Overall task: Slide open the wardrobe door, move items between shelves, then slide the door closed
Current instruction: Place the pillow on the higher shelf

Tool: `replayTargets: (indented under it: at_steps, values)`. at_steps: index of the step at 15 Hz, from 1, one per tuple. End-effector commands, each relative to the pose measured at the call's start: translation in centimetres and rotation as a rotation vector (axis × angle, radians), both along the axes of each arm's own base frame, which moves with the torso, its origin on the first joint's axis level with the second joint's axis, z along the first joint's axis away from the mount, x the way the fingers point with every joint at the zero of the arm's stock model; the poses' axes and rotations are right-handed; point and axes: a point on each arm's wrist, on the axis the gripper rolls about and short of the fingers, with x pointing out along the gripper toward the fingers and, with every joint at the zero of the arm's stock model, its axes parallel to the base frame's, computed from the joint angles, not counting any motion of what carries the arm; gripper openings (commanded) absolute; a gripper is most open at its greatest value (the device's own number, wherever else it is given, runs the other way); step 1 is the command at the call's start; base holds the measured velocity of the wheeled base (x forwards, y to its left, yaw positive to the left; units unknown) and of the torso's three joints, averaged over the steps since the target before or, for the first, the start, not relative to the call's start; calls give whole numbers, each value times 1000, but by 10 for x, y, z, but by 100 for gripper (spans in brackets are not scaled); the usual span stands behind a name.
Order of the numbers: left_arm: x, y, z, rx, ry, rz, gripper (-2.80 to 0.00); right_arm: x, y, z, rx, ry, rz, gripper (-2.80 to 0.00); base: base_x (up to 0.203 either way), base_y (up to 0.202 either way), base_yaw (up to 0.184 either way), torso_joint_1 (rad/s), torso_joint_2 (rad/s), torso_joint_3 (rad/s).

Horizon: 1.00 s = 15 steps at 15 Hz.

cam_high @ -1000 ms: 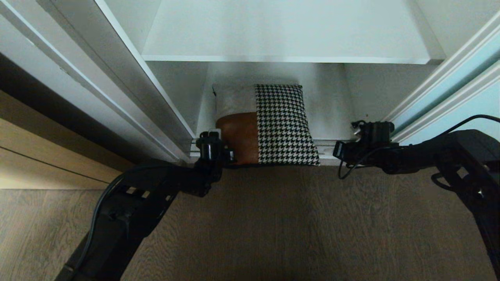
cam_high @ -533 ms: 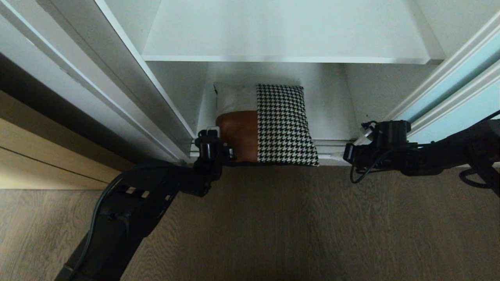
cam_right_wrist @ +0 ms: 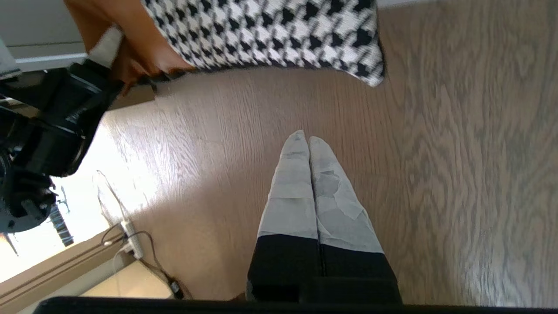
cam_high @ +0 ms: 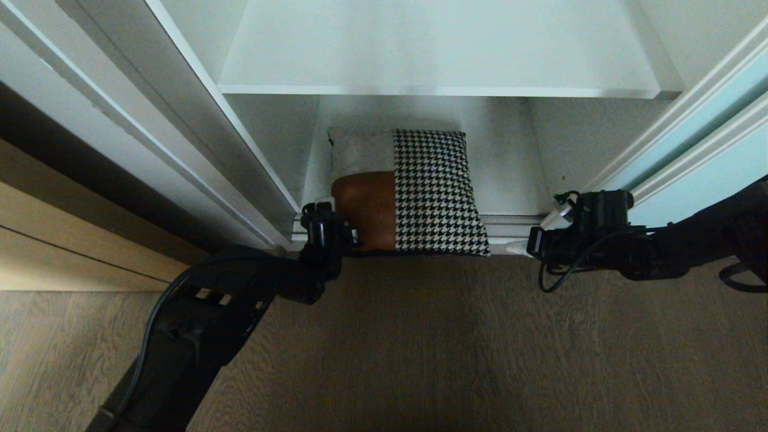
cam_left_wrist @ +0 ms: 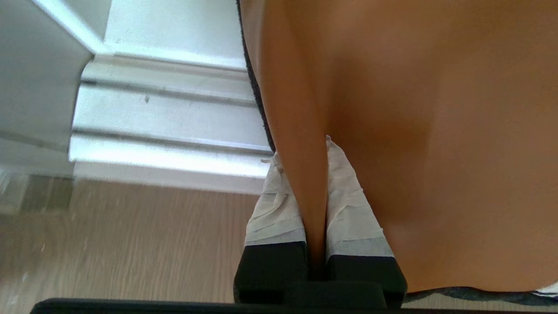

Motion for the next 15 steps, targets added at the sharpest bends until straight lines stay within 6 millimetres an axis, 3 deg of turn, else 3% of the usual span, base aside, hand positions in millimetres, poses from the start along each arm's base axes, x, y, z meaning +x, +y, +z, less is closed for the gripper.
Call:
replayTargets:
  at_steps: [1,7,12,15]
  values:
    - [-3,-4,3,-2,6,11,-280,-1,1,-7,4,5,3,-280,0,0,0,0,0,0]
    - [-4,-5,6,-19,5,15,-280,-4,3,-18,0,23,10,-280,0,0,0,0,0,0]
    - [-18,-5,35,-6,54,-2,-280,-6,4,-19,0,30,16,-280,0,0,0,0,0,0]
    - [-21,-7,46,-18,60,-132,-280,-1,14,-34,-8,50,43,-280,0,0,0,0,0,0]
